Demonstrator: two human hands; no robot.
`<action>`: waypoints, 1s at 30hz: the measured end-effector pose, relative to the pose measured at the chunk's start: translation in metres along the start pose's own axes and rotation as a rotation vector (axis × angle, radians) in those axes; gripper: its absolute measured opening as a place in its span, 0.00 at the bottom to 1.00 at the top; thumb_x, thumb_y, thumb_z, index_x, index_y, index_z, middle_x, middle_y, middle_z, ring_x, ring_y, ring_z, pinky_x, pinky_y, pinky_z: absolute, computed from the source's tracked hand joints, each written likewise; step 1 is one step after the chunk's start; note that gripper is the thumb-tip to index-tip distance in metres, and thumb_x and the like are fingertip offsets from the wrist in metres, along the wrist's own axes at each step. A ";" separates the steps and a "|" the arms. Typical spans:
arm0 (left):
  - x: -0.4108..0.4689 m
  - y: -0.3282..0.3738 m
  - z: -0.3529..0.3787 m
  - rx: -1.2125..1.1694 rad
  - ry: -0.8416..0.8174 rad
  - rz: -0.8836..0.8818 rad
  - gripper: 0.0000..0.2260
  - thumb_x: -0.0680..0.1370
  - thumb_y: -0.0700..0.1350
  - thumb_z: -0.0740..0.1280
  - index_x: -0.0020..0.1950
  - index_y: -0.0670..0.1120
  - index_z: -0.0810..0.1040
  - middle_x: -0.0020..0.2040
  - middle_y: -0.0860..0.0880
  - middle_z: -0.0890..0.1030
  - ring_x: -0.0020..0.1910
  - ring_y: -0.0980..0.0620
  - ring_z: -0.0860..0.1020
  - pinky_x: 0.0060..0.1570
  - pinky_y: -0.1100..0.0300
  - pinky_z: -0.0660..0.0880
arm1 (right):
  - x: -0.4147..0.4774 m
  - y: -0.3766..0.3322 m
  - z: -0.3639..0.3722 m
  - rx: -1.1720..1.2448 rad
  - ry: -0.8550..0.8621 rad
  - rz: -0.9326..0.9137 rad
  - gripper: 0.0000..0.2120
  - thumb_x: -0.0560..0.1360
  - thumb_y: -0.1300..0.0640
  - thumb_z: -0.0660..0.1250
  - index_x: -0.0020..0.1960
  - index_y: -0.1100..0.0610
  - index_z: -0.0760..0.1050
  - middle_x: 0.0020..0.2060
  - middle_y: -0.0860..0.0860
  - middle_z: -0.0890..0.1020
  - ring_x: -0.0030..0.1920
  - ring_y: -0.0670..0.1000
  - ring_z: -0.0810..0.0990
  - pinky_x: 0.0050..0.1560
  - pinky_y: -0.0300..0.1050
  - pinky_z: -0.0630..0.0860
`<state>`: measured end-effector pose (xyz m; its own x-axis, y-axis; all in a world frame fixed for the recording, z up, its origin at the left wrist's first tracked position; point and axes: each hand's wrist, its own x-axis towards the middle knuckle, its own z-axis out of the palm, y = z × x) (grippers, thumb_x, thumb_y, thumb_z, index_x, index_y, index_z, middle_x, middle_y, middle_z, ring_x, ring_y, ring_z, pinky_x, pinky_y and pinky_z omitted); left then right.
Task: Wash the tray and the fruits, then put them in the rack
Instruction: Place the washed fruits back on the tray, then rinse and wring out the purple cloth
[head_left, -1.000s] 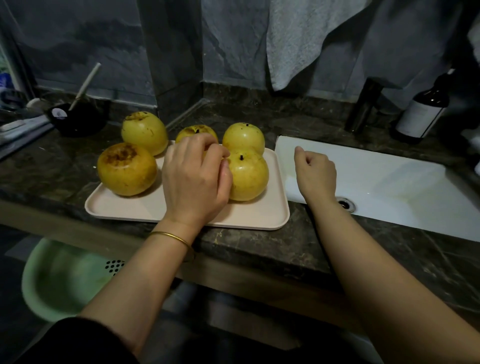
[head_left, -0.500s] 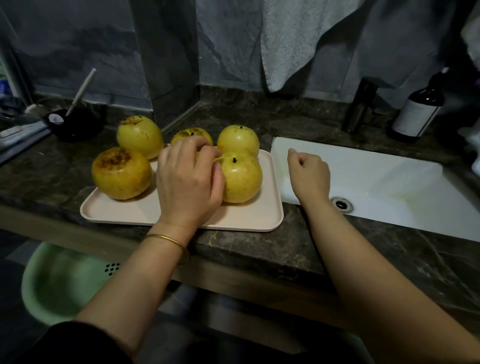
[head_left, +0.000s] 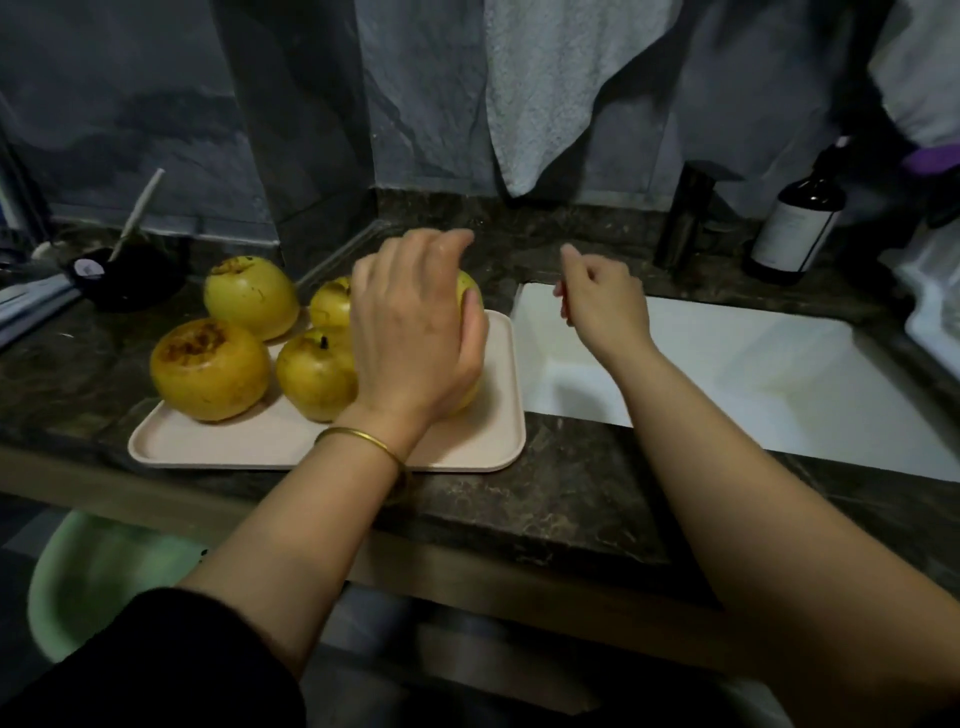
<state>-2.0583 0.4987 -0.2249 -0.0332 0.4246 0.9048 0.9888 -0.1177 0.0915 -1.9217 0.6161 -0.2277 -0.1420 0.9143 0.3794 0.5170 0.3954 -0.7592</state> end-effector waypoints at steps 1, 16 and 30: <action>0.008 0.011 0.007 -0.021 -0.003 0.014 0.16 0.73 0.45 0.63 0.59 0.43 0.70 0.50 0.41 0.78 0.47 0.42 0.75 0.47 0.51 0.66 | 0.005 0.001 -0.009 -0.002 -0.014 -0.007 0.21 0.81 0.44 0.53 0.36 0.53 0.74 0.31 0.48 0.77 0.39 0.52 0.78 0.44 0.47 0.73; 0.037 0.136 0.137 -0.489 -0.961 -0.598 0.24 0.80 0.50 0.60 0.75 0.49 0.58 0.71 0.42 0.67 0.63 0.43 0.72 0.58 0.53 0.72 | 0.036 0.118 -0.108 -0.262 -0.112 0.146 0.17 0.81 0.46 0.56 0.46 0.55 0.78 0.44 0.51 0.82 0.45 0.54 0.80 0.52 0.53 0.77; 0.043 0.135 0.193 -1.148 -0.723 -1.702 0.14 0.81 0.48 0.57 0.64 0.44 0.71 0.59 0.42 0.76 0.55 0.45 0.79 0.57 0.50 0.70 | 0.042 0.160 -0.106 -0.192 -0.011 0.231 0.16 0.80 0.48 0.56 0.44 0.54 0.77 0.38 0.48 0.82 0.40 0.51 0.80 0.49 0.51 0.77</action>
<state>-1.8980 0.6746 -0.2539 -0.2260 0.8131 -0.5365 -0.4260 0.4128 0.8050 -1.7559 0.7084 -0.2774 -0.0112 0.9794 0.2017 0.6865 0.1542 -0.7106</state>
